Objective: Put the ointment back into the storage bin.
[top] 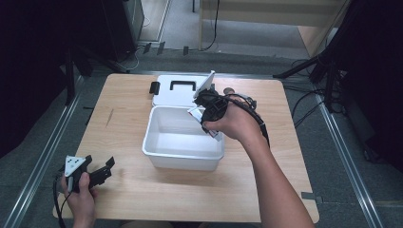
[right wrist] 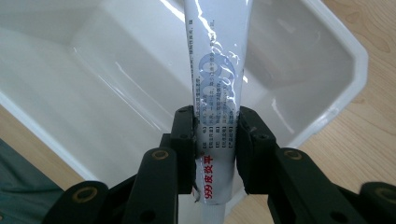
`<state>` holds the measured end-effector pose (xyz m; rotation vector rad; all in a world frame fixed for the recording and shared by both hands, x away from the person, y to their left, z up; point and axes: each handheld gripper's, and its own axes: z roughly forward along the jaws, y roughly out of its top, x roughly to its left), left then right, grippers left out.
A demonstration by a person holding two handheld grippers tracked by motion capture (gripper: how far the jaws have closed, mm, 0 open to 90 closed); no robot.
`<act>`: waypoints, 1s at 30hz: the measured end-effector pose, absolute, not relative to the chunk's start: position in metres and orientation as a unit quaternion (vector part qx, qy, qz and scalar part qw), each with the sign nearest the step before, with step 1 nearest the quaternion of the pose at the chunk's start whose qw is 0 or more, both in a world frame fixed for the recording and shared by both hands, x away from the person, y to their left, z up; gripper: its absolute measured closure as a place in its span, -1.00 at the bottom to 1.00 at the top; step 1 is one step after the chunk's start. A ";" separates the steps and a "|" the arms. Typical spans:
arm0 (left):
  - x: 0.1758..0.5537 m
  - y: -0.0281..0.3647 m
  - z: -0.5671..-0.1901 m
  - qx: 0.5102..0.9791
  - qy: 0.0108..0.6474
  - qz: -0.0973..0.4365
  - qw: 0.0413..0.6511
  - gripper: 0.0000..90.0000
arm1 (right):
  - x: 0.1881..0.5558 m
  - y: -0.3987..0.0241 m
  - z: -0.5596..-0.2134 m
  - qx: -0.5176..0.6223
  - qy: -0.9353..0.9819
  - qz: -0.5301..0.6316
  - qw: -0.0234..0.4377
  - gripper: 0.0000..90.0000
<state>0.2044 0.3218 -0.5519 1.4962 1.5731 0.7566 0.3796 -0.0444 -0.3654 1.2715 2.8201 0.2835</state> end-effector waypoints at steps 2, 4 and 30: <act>0.204 0.322 -0.552 0.593 0.624 0.300 0.409 -0.68 | 0.384 -0.043 -0.373 0.407 0.909 0.083 0.018 0.60; 0.204 0.322 -0.552 0.592 0.625 0.300 0.411 -0.68 | 0.385 -0.042 -0.376 0.408 0.909 0.084 0.016 0.60; 0.205 0.321 -0.552 0.595 0.625 0.300 0.407 -0.68 | 0.394 -0.032 -0.435 0.369 0.927 0.049 0.039 0.60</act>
